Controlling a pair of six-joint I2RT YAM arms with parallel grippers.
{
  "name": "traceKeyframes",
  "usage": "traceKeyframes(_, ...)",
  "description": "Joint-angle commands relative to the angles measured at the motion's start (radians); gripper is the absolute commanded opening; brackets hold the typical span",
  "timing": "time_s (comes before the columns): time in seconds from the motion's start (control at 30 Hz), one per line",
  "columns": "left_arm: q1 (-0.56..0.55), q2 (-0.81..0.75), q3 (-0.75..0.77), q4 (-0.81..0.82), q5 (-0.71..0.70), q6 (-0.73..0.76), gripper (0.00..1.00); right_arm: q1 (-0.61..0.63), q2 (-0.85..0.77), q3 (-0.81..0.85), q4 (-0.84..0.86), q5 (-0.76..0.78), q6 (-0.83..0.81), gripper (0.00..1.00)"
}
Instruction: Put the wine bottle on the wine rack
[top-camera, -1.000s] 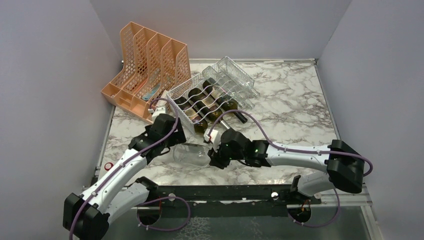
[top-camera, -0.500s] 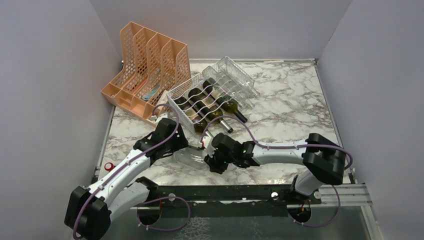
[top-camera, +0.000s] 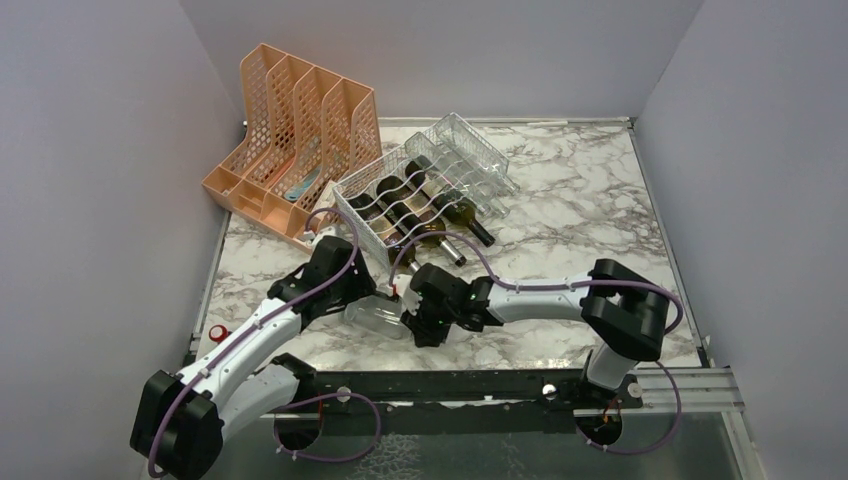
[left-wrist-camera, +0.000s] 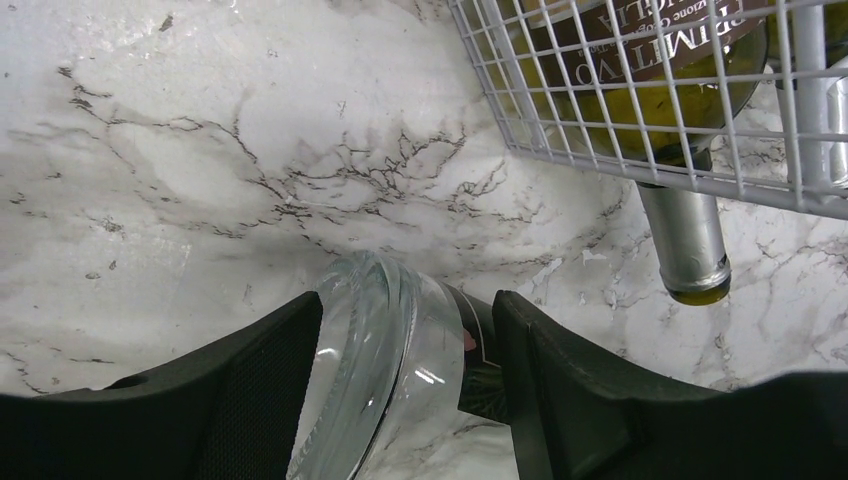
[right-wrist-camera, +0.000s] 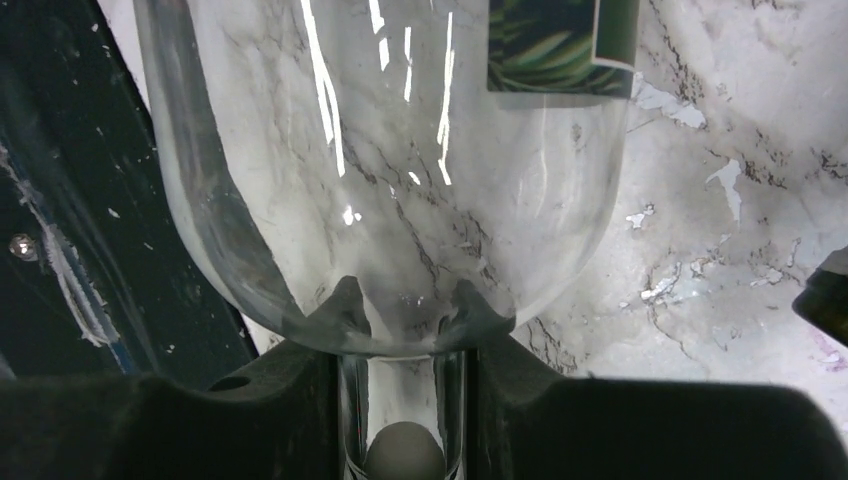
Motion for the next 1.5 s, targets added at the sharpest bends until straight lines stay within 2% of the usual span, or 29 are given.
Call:
traceKeyframes(0.0,-0.004,0.001,-0.007,-0.01,0.046,-0.008,0.67,0.003,0.037,0.034,0.047,0.009,0.001,0.06)
traceKeyframes(0.07,-0.005,-0.006,0.005,-0.011,0.042,-0.004,0.7,0.002,0.021,0.031,0.048,0.022,0.001,0.01)
traceKeyframes(0.23,-0.003,-0.034,0.092,-0.064,-0.037,0.01,0.85,0.003,-0.06,-0.002,0.051,0.029,-0.03,0.01)
traceKeyframes(0.4,-0.001,-0.051,0.211,-0.128,-0.176,0.045,0.92,0.003,-0.154,-0.036,0.059,0.034,-0.045,0.01)
traceKeyframes(0.57,0.0,-0.06,0.308,-0.172,-0.291,0.089,0.94,0.003,-0.254,-0.066,0.084,0.043,-0.037,0.01)
traceKeyframes(0.6,0.0,-0.076,0.375,-0.199,-0.354,0.118,0.94,0.003,-0.335,-0.08,0.092,0.043,-0.035,0.01)
traceKeyframes(1.0,0.0,-0.18,0.532,-0.231,-0.479,0.185,0.94,0.003,-0.567,-0.068,0.117,0.122,-0.013,0.01)
traceKeyframes(1.17,0.0,-0.211,0.582,-0.233,-0.51,0.215,0.94,0.002,-0.581,-0.008,0.113,0.271,0.014,0.01)
traceKeyframes(1.33,0.0,-0.224,0.612,-0.233,-0.523,0.236,0.94,-0.011,-0.506,0.119,0.079,0.453,0.056,0.01)
traceKeyframes(1.47,0.0,-0.228,0.61,-0.232,-0.508,0.251,0.94,-0.063,-0.407,0.239,0.029,0.482,0.086,0.01)
